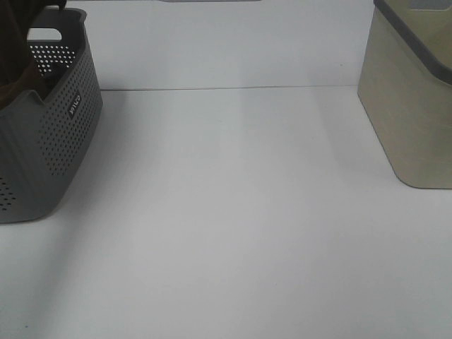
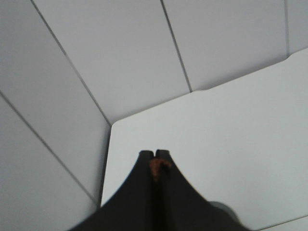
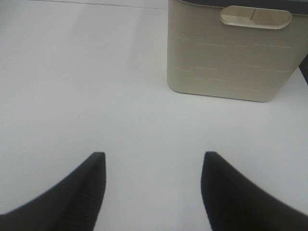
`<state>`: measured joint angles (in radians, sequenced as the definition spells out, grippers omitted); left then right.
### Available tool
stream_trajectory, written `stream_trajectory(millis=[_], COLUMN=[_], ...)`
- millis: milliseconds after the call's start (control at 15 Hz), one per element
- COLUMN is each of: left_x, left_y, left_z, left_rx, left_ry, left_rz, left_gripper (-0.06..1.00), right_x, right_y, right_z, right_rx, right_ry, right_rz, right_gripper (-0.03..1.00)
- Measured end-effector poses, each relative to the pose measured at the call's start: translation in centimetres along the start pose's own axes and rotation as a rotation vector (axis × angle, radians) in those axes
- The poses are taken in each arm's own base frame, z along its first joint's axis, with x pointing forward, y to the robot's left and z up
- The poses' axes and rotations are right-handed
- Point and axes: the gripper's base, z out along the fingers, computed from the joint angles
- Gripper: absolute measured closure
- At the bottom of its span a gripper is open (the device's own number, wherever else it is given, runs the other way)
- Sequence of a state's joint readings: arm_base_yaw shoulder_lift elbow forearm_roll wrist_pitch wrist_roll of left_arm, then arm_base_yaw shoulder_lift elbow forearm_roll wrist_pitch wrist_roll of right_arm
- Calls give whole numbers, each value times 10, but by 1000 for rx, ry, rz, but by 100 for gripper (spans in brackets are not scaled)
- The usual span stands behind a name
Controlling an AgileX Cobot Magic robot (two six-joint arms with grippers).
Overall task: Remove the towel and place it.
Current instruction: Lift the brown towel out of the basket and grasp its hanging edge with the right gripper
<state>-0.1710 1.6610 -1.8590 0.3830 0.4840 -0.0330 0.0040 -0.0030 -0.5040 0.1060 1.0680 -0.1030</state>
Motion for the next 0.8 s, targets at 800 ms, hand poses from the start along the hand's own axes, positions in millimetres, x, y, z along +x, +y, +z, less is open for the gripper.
stream_trajectory(millis=[800], left_x=[-56], left_y=[-155], left_z=[-112], left_rx=[594], left_ry=[-120], left_rz=[108], left_gripper=[94], right_x=[-35], right_y=[31], right_z=[46], right_rx=[-433], right_ry=[159], right_rz=[36], right_gripper=[40])
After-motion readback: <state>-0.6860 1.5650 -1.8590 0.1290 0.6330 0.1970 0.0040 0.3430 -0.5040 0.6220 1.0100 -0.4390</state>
